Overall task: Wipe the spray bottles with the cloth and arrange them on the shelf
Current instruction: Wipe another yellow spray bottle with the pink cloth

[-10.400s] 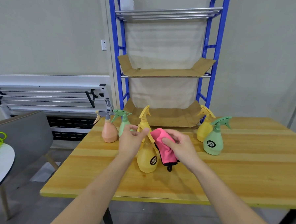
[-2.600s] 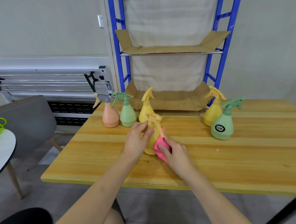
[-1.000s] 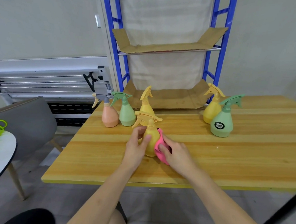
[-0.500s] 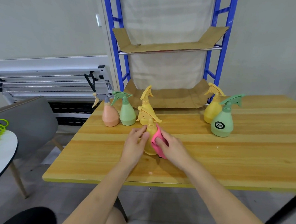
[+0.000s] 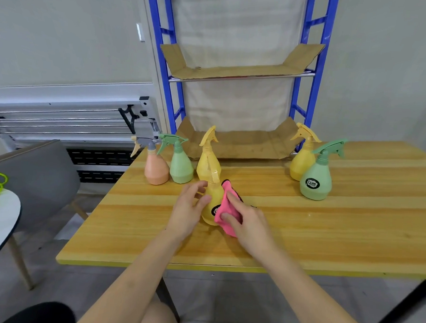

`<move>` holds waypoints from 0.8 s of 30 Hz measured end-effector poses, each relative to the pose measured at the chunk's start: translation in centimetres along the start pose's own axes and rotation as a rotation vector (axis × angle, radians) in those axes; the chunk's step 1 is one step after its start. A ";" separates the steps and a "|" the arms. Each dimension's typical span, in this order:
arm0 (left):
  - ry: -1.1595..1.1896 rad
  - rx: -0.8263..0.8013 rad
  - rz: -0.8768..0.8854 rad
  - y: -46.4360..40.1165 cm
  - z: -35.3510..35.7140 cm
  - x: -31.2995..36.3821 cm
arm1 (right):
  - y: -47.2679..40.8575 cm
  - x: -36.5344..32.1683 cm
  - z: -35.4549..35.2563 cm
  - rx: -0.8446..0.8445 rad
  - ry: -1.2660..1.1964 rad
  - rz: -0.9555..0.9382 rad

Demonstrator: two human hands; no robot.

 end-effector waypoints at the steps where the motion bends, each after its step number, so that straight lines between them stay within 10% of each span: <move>1: -0.003 -0.008 0.009 -0.1 0.1 0.1 | -0.1 -0.5 0.0 0.011 -0.040 -0.009; 5: 0.042 -0.018 -0.044 -0.2 0.5 -0.1 | -1.1 -1.8 0.5 -0.092 -0.287 0.024; 13: 0.142 0.001 -0.086 -0.3 0.7 -0.3 | -1.9 0.6 -0.5 -0.242 0.002 0.085; 24: -0.019 -0.035 -0.029 -0.3 -0.3 -0.2 | 0.5 -1.4 -0.2 -0.052 -0.036 0.021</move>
Point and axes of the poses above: each hand's wrist, its own y-axis away from the middle knuckle, its own z-axis out of the palm, x = y × z, the point moved 2 cm from there along -y, towards the middle knuckle, and after that the axes turned 11 degrees about z, right-handed, at the moved point
